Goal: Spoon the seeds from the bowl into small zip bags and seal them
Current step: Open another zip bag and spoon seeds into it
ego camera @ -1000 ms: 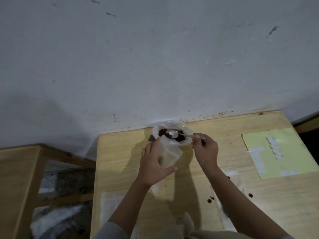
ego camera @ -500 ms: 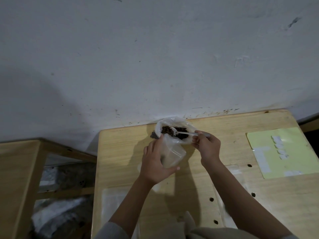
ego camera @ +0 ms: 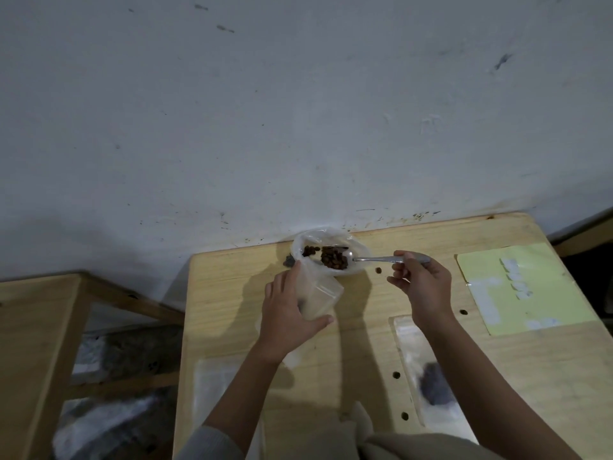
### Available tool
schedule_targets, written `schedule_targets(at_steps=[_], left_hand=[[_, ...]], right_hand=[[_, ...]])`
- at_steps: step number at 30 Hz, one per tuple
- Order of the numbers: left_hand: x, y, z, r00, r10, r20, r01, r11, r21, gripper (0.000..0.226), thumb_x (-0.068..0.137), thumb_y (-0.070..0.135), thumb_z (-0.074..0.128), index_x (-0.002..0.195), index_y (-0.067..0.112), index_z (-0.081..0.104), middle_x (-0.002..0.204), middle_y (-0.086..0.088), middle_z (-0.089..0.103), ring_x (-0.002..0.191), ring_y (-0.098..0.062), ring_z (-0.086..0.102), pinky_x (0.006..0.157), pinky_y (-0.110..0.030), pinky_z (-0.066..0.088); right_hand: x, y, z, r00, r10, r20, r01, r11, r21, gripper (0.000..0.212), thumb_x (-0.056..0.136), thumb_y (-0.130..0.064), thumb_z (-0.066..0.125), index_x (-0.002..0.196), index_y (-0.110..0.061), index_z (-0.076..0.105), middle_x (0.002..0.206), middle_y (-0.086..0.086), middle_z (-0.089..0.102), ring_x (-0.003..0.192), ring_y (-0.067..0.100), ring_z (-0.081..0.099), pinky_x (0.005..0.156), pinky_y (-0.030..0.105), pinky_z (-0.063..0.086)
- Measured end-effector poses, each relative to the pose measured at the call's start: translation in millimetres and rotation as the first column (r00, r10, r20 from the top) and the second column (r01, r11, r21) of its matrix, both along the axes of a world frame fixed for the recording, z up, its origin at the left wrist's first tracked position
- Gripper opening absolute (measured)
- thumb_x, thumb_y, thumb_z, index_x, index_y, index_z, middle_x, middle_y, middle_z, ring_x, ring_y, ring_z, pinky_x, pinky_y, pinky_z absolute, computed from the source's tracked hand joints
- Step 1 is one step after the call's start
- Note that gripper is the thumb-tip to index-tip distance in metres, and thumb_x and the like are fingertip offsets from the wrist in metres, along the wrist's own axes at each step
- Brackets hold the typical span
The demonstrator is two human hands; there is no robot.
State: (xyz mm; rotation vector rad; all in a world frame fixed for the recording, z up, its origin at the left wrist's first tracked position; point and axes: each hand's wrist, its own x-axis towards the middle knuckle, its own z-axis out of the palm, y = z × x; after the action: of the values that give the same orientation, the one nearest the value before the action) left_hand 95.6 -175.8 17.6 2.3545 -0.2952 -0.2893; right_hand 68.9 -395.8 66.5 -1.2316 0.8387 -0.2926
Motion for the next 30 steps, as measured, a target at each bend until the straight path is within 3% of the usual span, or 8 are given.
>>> schedule_targets(at_steps=[5, 11, 17, 22, 25, 28, 30], left_hand=[[-1, -5, 8, 0.999, -0.006, 0.045, 0.005, 1.0, 0.018, 0.115, 0.056, 0.055, 0.083, 0.148, 0.029, 0.019, 0.135, 0.005, 0.035, 0.118, -0.016, 0.029, 0.099, -0.032, 0.033], [-8, -8, 12, 0.999, 0.008, 0.043, -0.007, 1.0, -0.013, 0.115, 0.056, 0.055, 0.082, 0.148, 0.031, 0.018, 0.136, 0.007, 0.033, 0.117, -0.012, 0.026, 0.097, -0.032, 0.033], [-14, -9, 12, 0.998, 0.054, 0.021, -0.052, 0.995, -0.091, 0.117, 0.057, 0.059, 0.079, 0.149, 0.034, 0.011, 0.136, 0.007, 0.031, 0.119, -0.011, 0.025, 0.098, -0.037, 0.037], [-13, -13, 17, 0.997, 0.068, 0.039, -0.062, 0.988, -0.145, 0.117, 0.057, 0.061, 0.077, 0.145, 0.048, 0.001, 0.137, 0.009, 0.029, 0.123, -0.01, 0.025, 0.095, -0.032, 0.035], [-12, -14, 17, 0.996, 0.077, 0.044, -0.069, 0.985, -0.16, 0.117, 0.054, 0.068, 0.072, 0.144, 0.051, -0.001, 0.136, 0.01, 0.027, 0.124, -0.008, 0.023, 0.096, -0.031, 0.035], [-10, -16, 18, 0.993, 0.11, 0.043, -0.099, 0.972, -0.212, 0.12, 0.054, 0.065, 0.077, 0.143, 0.051, -0.002, 0.132, 0.01, 0.025, 0.126, -0.008, 0.023, 0.094, -0.026, 0.035], [-10, -19, 18, 0.99, 0.134, 0.036, -0.121, 0.961, -0.247, 0.122, 0.055, 0.057, 0.082, 0.143, 0.051, -0.003, 0.129, 0.008, 0.025, 0.127, -0.011, 0.027, 0.094, -0.024, 0.037]], right_hand=[[-16, -3, 8, 0.992, 0.094, 0.088, -0.082, 0.988, -0.13, 0.02, 0.095, -0.006, 0.052, 0.085, -0.009, 0.068, 0.069, 0.007, 0.059, 0.057, 0.009, 0.057, 0.06, 0.024, 0.056], [-18, -7, 6, 0.994, 0.03, 0.101, -0.015, 0.99, -0.144, 0.021, 0.095, -0.007, 0.052, 0.085, -0.014, 0.069, 0.071, 0.007, 0.061, 0.061, 0.008, 0.06, 0.059, 0.023, 0.055], [-1, 2, -11, 0.999, -0.021, -0.024, 0.017, 0.985, -0.17, 0.016, 0.095, -0.009, 0.053, 0.093, -0.006, 0.069, 0.071, 0.007, 0.062, 0.065, 0.017, 0.06, 0.068, 0.036, 0.054], [22, 10, -32, 0.99, 0.05, -0.134, -0.076, 0.978, -0.196, 0.019, 0.093, -0.014, 0.056, 0.078, -0.019, 0.067, 0.07, 0.005, 0.065, 0.072, 0.024, 0.062, 0.078, 0.047, 0.054], [31, 13, -41, 0.979, 0.09, -0.185, -0.12, 0.98, -0.159, 0.013, 0.091, -0.012, 0.056, 0.095, -0.009, 0.068, 0.081, 0.009, 0.069, 0.076, 0.022, 0.064, 0.078, 0.046, 0.054], [30, 13, -38, 0.966, 0.08, -0.247, -0.122, 0.979, -0.161, 0.039, 0.092, -0.015, 0.056, 0.129, -0.006, 0.05, 0.104, 0.012, 0.066, 0.087, 0.023, 0.064, 0.08, 0.045, 0.055], [21, 15, -30, 0.962, 0.015, -0.271, -0.084, 0.966, -0.246, 0.054, 0.093, -0.019, 0.057, 0.14, -0.007, 0.035, 0.113, 0.006, 0.059, 0.089, 0.02, 0.059, 0.07, 0.031, 0.05]])
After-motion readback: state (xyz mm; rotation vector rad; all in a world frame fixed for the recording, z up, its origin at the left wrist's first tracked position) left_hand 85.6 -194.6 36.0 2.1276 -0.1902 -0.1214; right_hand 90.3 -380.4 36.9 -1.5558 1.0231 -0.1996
